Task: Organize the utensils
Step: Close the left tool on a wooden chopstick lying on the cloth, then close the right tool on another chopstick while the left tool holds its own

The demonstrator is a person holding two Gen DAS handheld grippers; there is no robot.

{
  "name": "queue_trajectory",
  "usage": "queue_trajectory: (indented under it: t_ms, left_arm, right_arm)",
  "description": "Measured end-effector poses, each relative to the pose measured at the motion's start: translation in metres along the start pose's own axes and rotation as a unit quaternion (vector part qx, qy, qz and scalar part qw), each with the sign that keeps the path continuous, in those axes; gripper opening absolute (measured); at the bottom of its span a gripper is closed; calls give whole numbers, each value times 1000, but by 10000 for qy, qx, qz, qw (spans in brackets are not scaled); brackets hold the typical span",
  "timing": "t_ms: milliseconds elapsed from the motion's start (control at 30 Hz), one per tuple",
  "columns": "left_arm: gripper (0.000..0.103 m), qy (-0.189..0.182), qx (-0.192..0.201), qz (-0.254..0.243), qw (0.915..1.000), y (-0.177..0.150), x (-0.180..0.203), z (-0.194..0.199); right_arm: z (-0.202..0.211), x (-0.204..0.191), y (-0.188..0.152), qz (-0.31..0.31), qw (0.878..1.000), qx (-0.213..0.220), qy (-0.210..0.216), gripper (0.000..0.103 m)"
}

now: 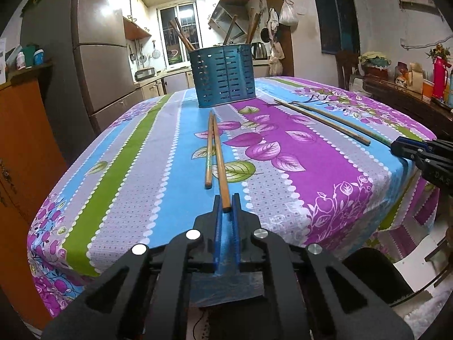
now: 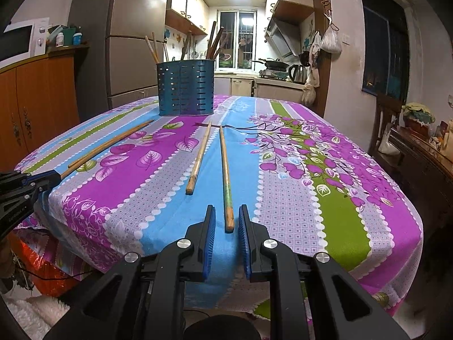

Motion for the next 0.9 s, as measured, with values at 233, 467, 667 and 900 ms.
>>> queue_trajectory:
  t_ms: [233,467,667,900]
  left_arm:
    - [5,-111,50,-60,9999,-1,7,1]
    - [6,36,175,-21,9998,-1,8,2]
    - [6,134,219,42,9997,0,9,1]
    - [6,180,254,125,9994,2,8,-2]
  right_arm:
    - [0,0,0,2,10000,4,4,19]
    - [-1,-1,0,35,9999,106,-3,19]
    - [-2,-1,1,99,9998,159,-12,19]
    - [-4,-2,3,147,9996,229,-20,19]
Point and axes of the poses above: each gripper's, at about its wrist camera, not at the fingertips, and z roughly against the way its jaws point, x to its right, y to its top, the point moved 8 cm from there along -z, roughly the way its jaws point, and after that the axes turned 7 degrees about z, right-handed, at the moved point
